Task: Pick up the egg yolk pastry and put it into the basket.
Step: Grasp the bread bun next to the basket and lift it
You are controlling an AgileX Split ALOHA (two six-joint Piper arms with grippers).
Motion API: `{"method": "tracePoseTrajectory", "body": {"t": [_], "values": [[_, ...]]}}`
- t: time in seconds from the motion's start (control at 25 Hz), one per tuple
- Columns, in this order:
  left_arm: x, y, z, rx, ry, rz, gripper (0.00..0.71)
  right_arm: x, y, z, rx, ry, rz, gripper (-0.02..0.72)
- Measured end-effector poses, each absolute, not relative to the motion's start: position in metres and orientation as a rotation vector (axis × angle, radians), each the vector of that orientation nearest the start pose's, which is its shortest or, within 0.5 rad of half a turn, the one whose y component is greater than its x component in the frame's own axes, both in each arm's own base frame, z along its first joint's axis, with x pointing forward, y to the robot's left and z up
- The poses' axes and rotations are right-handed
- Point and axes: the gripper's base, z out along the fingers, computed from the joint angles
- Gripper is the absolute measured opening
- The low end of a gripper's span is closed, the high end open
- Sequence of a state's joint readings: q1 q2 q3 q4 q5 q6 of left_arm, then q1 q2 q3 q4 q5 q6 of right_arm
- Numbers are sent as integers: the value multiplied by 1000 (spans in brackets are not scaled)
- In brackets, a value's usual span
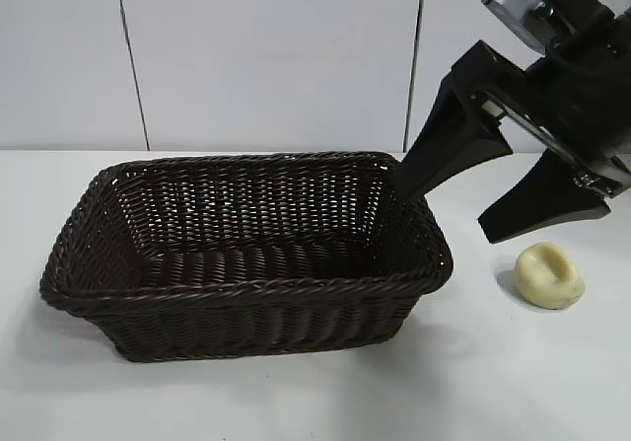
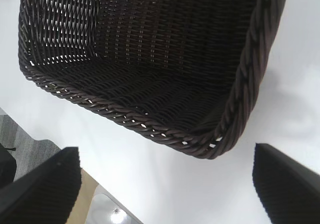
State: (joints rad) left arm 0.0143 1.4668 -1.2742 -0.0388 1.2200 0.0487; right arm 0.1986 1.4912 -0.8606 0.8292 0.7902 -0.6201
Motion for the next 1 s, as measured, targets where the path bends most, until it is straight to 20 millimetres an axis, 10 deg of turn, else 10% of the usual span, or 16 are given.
{"method": "tracePoseTrajectory", "body": {"t": [0.24, 0.64, 1.0], "values": [[221, 0, 326, 74, 2843, -36, 658, 259, 101, 226, -382, 2646, 817, 664], [108, -2, 280, 87, 2786, -29, 658, 260, 101, 226, -380, 2643, 814, 664], [52, -3, 259, 81, 2520, -14, 658, 261, 100, 226, -370, 2633, 800, 664]]}}
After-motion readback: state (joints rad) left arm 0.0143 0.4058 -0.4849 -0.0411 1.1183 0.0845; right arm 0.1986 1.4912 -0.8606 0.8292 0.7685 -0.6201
